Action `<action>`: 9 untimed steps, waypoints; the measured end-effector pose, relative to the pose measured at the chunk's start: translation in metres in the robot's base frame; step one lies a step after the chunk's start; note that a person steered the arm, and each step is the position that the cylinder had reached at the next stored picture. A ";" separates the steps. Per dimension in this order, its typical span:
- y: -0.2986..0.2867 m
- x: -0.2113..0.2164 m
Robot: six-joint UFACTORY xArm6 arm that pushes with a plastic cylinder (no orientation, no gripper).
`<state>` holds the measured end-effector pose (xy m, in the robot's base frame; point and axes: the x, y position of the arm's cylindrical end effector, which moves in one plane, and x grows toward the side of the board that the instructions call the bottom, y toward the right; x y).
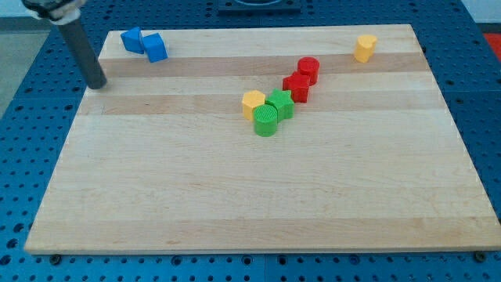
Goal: Move the blue cube towards the top left of the yellow hexagon
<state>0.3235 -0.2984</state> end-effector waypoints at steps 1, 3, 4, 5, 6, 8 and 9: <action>-0.006 -0.012; -0.006 -0.102; 0.014 -0.125; 0.057 -0.125; 0.088 -0.113; 0.139 -0.065; 0.160 -0.041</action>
<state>0.2825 -0.1384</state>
